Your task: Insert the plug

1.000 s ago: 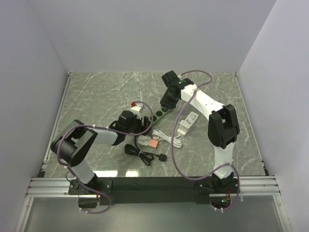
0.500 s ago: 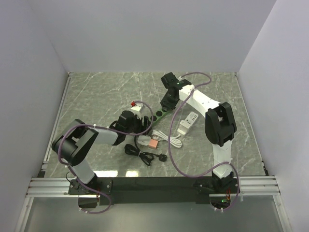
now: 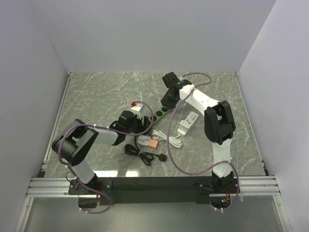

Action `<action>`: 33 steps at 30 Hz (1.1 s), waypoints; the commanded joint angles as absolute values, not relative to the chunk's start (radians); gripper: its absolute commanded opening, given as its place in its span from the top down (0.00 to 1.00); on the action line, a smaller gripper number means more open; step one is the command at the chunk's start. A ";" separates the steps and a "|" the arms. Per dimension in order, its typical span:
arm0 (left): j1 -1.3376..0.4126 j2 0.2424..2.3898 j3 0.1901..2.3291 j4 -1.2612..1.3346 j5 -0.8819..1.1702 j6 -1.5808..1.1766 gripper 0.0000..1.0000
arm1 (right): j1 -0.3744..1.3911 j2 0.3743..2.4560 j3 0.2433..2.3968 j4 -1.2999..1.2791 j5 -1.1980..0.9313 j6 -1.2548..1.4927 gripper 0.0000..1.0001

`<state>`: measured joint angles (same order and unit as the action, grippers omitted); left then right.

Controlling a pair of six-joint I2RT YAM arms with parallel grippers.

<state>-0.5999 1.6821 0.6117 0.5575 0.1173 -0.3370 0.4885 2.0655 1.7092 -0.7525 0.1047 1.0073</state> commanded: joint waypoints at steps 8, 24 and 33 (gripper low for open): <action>-0.607 1.704 0.623 0.545 0.149 -0.354 0.25 | 0.489 2.022 1.675 -0.736 0.135 1.042 1.00; -0.609 1.729 0.640 0.529 0.156 -0.353 0.34 | 0.511 1.968 1.654 -0.772 0.152 1.037 1.00; -0.609 1.732 0.641 0.528 0.164 -0.353 0.35 | 0.518 1.956 1.618 -0.759 0.144 1.046 1.00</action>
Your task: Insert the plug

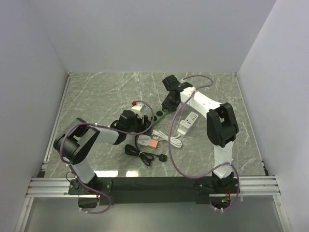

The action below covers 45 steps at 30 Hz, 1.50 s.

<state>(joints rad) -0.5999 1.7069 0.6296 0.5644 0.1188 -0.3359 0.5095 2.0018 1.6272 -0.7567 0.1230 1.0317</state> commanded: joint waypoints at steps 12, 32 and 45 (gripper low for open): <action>-0.609 1.741 0.644 0.525 0.167 -0.351 0.36 | 0.520 1.974 1.664 -0.744 0.146 1.034 1.00; -0.609 1.753 0.649 0.518 0.173 -0.348 0.37 | 0.519 1.993 1.669 -0.742 0.163 1.035 1.00; -0.609 1.758 0.650 0.517 0.178 -0.348 0.38 | 0.518 2.020 1.669 -0.723 0.160 1.038 1.00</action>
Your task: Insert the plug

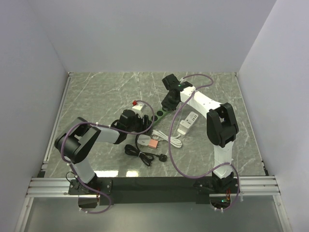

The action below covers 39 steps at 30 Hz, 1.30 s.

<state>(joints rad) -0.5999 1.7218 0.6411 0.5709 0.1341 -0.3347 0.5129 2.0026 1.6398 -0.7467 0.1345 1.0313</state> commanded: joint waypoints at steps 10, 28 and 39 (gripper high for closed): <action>-0.609 1.759 0.653 0.511 0.176 -0.347 0.38 | 0.518 2.056 1.684 -0.718 0.150 1.045 1.00; -0.609 1.761 0.657 0.505 0.176 -0.347 0.39 | 0.511 1.991 1.628 -0.733 0.186 1.051 1.00; -0.609 1.763 0.658 0.502 0.175 -0.347 0.40 | 0.509 1.980 1.605 -0.744 0.193 1.046 1.00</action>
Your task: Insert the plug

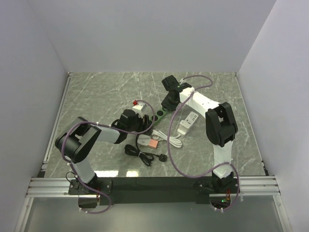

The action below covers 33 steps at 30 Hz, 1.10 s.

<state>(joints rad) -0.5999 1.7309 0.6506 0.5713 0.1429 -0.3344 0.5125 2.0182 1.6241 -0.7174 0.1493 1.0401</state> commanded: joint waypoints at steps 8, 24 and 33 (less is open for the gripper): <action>-0.609 1.767 0.660 0.502 0.180 -0.347 0.40 | 0.506 1.994 1.620 -0.741 0.189 1.045 1.00; -0.609 1.761 0.660 0.491 0.170 -0.339 0.41 | 0.482 2.114 1.761 -0.848 0.190 1.035 1.00; -0.609 1.766 0.660 0.491 0.175 -0.337 0.41 | 0.480 2.183 1.807 -0.880 0.190 1.035 1.00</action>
